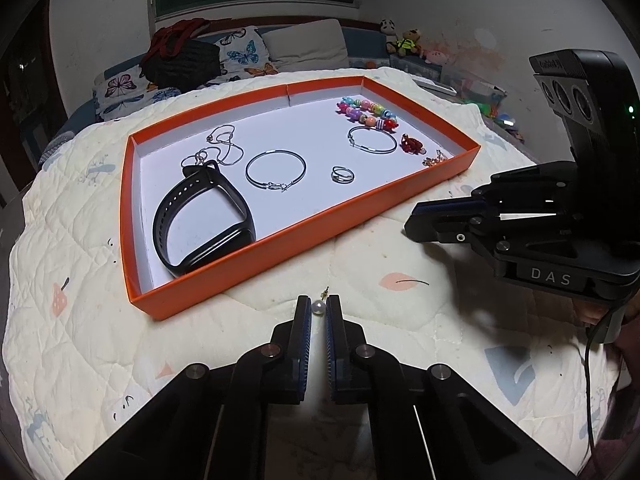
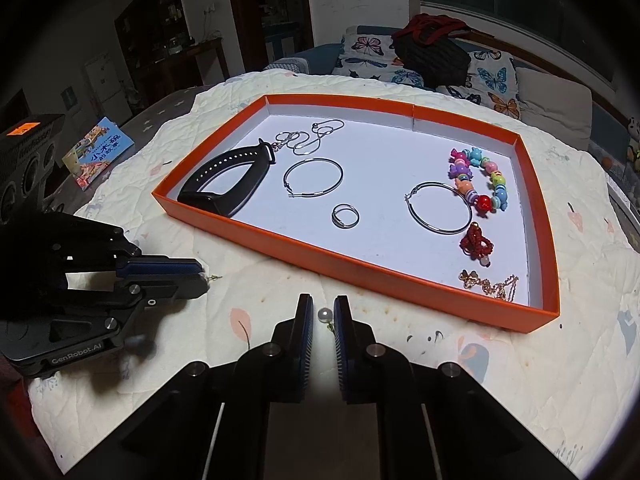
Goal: Organize jewelry
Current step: 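Grasp a pearl stud earring with the right tool while the left tool grasps the other pearl earring, then carry both pearl earrings into the tray and open both tools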
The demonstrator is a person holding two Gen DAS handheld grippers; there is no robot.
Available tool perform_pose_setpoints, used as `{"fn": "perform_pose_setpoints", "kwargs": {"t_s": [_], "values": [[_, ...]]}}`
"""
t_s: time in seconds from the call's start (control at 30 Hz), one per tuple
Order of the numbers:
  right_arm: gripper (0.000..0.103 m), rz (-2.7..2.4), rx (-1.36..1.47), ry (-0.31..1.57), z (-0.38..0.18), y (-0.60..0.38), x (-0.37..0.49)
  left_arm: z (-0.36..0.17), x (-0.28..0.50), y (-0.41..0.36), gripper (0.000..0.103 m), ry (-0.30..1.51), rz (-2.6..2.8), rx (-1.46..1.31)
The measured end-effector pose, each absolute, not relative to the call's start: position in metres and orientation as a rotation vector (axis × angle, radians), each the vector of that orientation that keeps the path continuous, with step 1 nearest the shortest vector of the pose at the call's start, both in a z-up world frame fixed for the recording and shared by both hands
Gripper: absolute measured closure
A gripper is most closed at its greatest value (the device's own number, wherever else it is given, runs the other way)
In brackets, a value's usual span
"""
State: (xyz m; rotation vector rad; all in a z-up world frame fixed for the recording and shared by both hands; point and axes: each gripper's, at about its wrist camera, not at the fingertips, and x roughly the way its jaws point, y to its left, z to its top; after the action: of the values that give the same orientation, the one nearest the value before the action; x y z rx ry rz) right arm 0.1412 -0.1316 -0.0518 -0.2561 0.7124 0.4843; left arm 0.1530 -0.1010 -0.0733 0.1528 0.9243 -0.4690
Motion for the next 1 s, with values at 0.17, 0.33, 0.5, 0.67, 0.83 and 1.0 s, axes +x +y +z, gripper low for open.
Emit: {"fn": "perform_pose_setpoints", "kwargs": {"t_s": [0.17, 0.33, 0.5, 0.67, 0.83, 1.0], "values": [[0.091, 0.493, -0.254, 0.696, -0.046, -0.133, 0.134, -0.064, 0.15, -0.101, 0.096, 0.895, -0.478, 0.143], [0.091, 0.505, -0.243, 0.662, -0.03, -0.136, 0.129, -0.042, 0.148, -0.101, 0.096, 0.841, -0.483, 0.132], [0.091, 0.506, -0.212, 0.62, -0.012, -0.141, 0.134, -0.02, 0.16, -0.101, 0.096, 0.792, -0.467, 0.141], [0.091, 0.481, -0.188, 0.615, -0.004, -0.144, 0.149, -0.008, 0.179, -0.097, 0.096, 0.78, -0.444, 0.143], [0.091, 0.488, -0.205, 0.631, -0.008, -0.146, 0.149, -0.005, 0.183, -0.095, 0.096, 0.773, -0.451, 0.138], [0.091, 0.543, -0.208, 0.71, -0.028, -0.144, 0.146, -0.01, 0.179, -0.096, 0.096, 0.786, -0.455, 0.135]]}}
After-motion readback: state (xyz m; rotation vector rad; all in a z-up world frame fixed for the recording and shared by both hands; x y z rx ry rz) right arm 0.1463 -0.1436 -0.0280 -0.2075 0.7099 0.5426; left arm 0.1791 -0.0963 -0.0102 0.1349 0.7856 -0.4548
